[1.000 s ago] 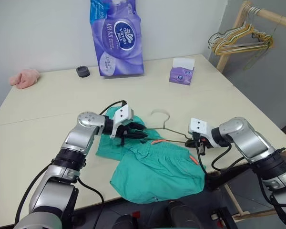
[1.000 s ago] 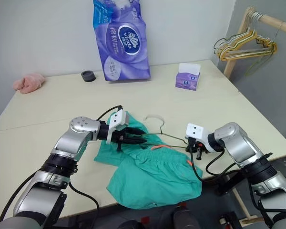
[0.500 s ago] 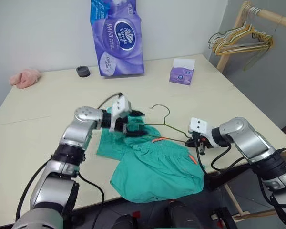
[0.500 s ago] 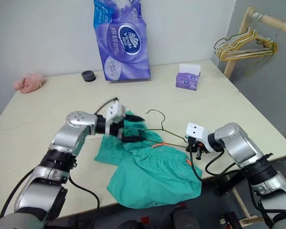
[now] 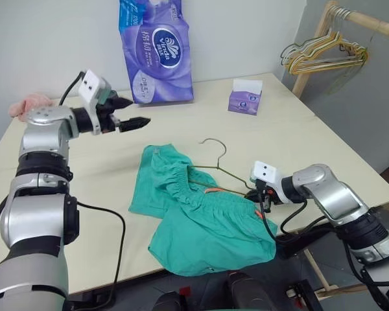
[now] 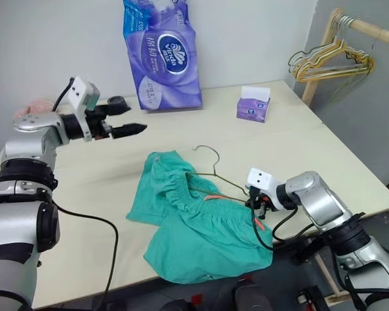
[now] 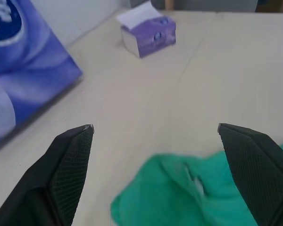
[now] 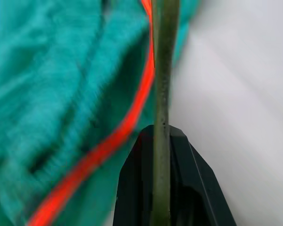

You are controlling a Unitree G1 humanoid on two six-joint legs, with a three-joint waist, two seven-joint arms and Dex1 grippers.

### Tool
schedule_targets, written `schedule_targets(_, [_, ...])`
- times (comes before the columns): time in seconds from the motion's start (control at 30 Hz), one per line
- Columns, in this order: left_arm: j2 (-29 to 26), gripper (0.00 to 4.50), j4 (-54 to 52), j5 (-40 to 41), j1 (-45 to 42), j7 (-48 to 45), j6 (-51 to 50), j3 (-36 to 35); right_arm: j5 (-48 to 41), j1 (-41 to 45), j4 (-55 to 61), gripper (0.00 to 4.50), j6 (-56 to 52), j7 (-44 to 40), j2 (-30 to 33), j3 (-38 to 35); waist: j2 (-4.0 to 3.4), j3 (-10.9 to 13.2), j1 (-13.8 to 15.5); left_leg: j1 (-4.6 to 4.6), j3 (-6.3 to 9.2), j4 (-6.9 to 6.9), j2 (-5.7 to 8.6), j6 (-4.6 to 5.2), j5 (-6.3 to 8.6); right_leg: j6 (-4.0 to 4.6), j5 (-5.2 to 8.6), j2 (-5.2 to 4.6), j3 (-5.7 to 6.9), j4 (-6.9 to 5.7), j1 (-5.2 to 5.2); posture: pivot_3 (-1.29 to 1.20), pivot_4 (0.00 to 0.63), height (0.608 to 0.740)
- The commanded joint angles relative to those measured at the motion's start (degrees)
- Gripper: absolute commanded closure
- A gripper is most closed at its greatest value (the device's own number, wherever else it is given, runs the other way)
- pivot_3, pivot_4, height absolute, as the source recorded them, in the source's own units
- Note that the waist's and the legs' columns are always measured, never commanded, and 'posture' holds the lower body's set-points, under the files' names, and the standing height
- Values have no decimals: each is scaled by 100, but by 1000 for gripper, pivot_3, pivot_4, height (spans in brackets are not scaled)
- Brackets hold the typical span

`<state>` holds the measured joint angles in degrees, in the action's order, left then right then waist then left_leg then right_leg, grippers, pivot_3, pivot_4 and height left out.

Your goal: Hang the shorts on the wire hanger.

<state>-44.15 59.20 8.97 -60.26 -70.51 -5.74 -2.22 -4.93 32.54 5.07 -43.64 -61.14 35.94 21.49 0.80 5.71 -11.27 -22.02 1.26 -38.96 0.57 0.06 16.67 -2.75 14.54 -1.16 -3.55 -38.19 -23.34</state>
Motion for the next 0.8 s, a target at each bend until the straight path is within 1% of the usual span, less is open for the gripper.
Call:
schedule_targets(0.03, [-159, 24, -150, 119, 155, -306, -230, -161, -144, 52, 280, 4500, -154, 369, -188, -318, 0, 0, 1, -2, 1, 0, 0, 0, 0, 0, 0, 0, 0, 0, -2, -190, 70, 740])
schedule_targets(0.17, [-191, 24, -371, 108, 421, -470, -426, -171, -186, 95, 366, 4500, -214, 635, -306, -417, 3, -2, 20, -4, 2, -3, 1, -1, -1, 0, 0, -3, -2, -4, -2, -184, 69, 740])
schedule_targets(0.33, [-91, 24, -613, 197, 569, -386, -604, -268, -373, 249, 462, 4500, -282, 889, -441, -764, 4, -2, 19, -5, 5, -4, 4, -1, -1, 0, 0, -7, -5, -5, -2, -183, 69, 740])
schedule_targets(0.53, [54, 24, -885, 396, 260, -311, -877, -421, -479, 492, 466, 4500, -175, 1436, -700, -1278, 5, -3, 16, -8, 3, -4, 5, -2, -1, 0, 0, -7, -11, -30, -16, -187, 65, 740])
schedule_targets(0.63, [177, 24, -874, 450, 55, -41, -837, -525, -482, 814, 316, 4500, -78, 1694, -662, -1613, 5, -3, 17, -9, 4, -4, 5, -3, -2, 0, 0, -8, -12, -35, -20, -184, 62, 740])
schedule_targets(0.8, [365, 24, -1091, 422, 92, -115, -740, -395, -442, 1328, 131, 4500, 228, 1776, -271, -1965, 5, -3, 11, -10, 1, -3, 9, -4, -2, 0, 1, -10, -11, -39, -25, -186, 58, 740])
